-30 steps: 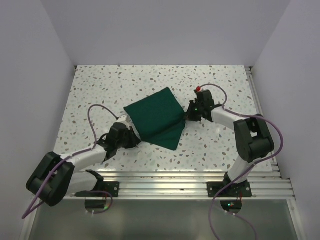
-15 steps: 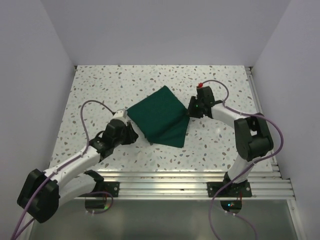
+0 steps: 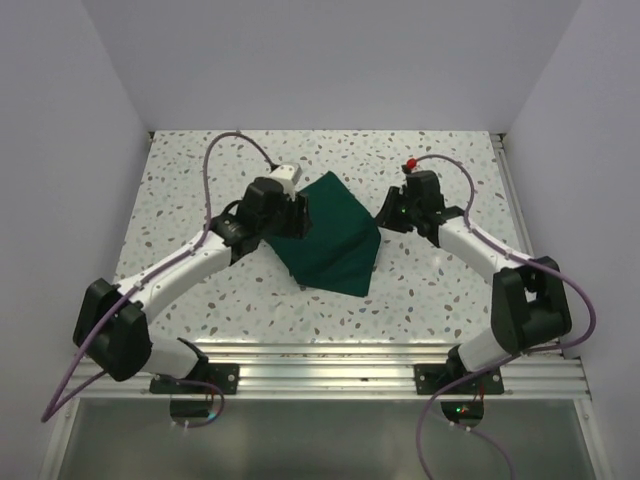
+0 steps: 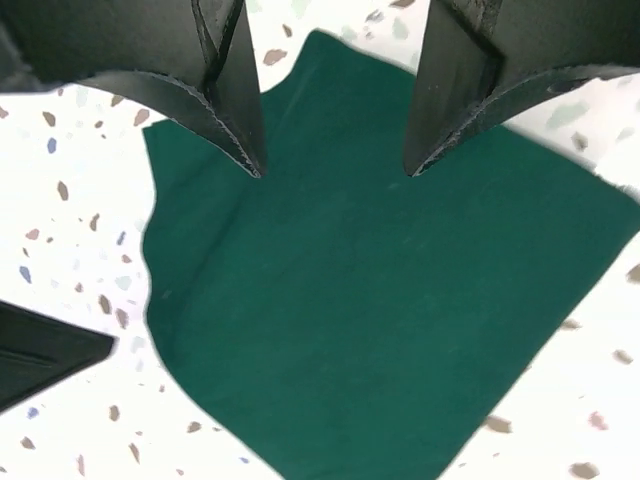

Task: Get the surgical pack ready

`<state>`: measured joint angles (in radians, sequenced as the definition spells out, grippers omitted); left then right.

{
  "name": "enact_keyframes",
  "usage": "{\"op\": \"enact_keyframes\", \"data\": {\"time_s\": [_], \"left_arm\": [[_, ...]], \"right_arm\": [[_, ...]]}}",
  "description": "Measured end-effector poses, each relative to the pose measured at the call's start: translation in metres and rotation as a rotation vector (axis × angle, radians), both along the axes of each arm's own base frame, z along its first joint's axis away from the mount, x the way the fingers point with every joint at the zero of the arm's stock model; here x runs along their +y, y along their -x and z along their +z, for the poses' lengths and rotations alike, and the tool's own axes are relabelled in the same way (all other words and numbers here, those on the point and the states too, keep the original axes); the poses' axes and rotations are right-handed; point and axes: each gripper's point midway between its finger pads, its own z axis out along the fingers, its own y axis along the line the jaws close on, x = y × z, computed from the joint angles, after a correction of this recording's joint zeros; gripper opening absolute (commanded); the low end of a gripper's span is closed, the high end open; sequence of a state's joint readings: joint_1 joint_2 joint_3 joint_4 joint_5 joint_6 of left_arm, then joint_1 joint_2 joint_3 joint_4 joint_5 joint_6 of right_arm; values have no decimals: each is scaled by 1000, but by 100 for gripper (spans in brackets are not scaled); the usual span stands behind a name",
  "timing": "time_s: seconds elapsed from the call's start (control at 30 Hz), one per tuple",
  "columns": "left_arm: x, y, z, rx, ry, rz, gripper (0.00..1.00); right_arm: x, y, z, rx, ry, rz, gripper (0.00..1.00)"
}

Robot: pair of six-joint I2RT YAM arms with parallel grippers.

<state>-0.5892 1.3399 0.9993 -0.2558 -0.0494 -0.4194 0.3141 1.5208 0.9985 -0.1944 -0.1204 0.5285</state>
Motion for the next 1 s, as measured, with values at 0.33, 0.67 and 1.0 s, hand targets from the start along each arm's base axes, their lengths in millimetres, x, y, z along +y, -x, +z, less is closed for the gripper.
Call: {"op": "enact_keyframes", "data": {"time_s": [0.33,0.67,1.0], "left_arm": [[-77,10,-42,45,-89,-296,52],[-51,14,-98,68,-273,-214,53],[-31,15,-89,-25,-376,-173,59]], "right_arm": [[12,3,-68,161,10,42,16],[17,-12,-94,204,17,37,13],[19,-17,-94,193,11,39,13]]}}
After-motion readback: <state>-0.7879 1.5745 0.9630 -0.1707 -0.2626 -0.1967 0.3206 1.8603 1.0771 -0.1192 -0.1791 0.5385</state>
